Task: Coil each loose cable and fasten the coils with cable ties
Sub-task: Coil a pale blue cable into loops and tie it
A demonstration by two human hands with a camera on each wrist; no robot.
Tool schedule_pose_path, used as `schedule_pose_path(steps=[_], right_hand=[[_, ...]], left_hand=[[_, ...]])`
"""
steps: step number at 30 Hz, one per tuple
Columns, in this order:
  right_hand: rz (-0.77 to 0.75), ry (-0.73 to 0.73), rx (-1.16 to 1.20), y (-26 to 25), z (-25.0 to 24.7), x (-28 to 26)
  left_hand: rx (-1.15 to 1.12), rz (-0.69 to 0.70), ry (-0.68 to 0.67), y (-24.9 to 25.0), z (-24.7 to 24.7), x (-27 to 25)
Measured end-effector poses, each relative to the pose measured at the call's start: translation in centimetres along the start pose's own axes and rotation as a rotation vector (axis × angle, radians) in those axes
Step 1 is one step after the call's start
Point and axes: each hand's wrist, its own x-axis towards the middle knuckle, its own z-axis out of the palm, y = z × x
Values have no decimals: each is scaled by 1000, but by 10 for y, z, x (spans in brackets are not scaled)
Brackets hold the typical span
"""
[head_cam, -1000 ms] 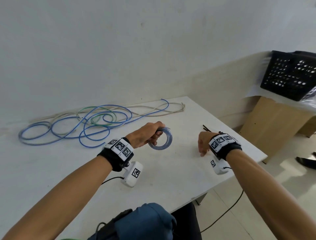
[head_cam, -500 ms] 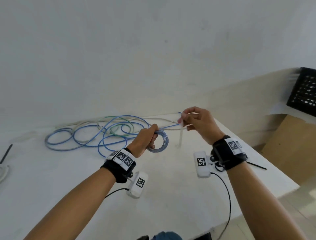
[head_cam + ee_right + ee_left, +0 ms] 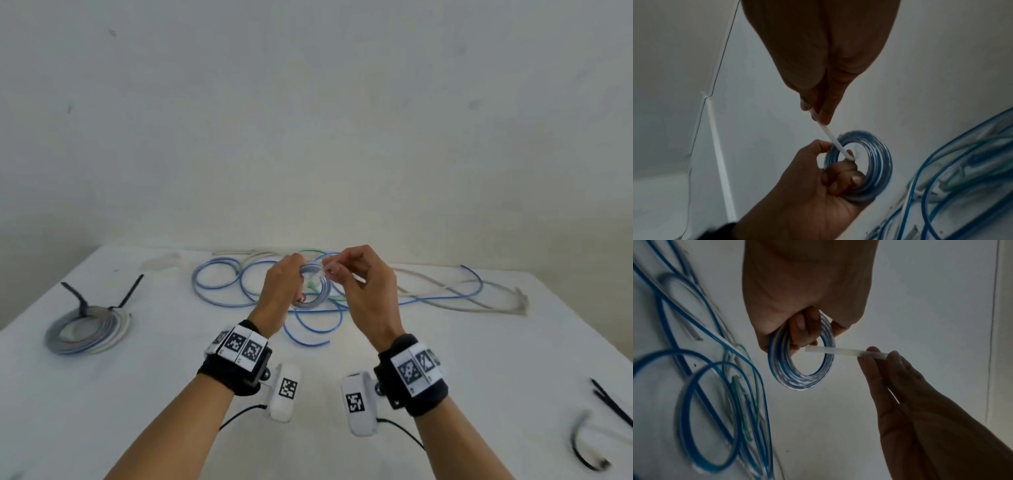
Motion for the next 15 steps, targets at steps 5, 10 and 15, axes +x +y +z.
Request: schedule_pose_path(steps=[5, 10, 15], right_hand=[[-67, -112, -80, 18, 34, -10], [-159, -119, -129, 25, 48, -15], [-284, -160, -220, 30, 60, -19]], left_hand=[[-158, 2, 39, -5, -32, 14], [-204, 2, 78, -5, -54, 20], [-195, 4, 35, -11, -60, 18]])
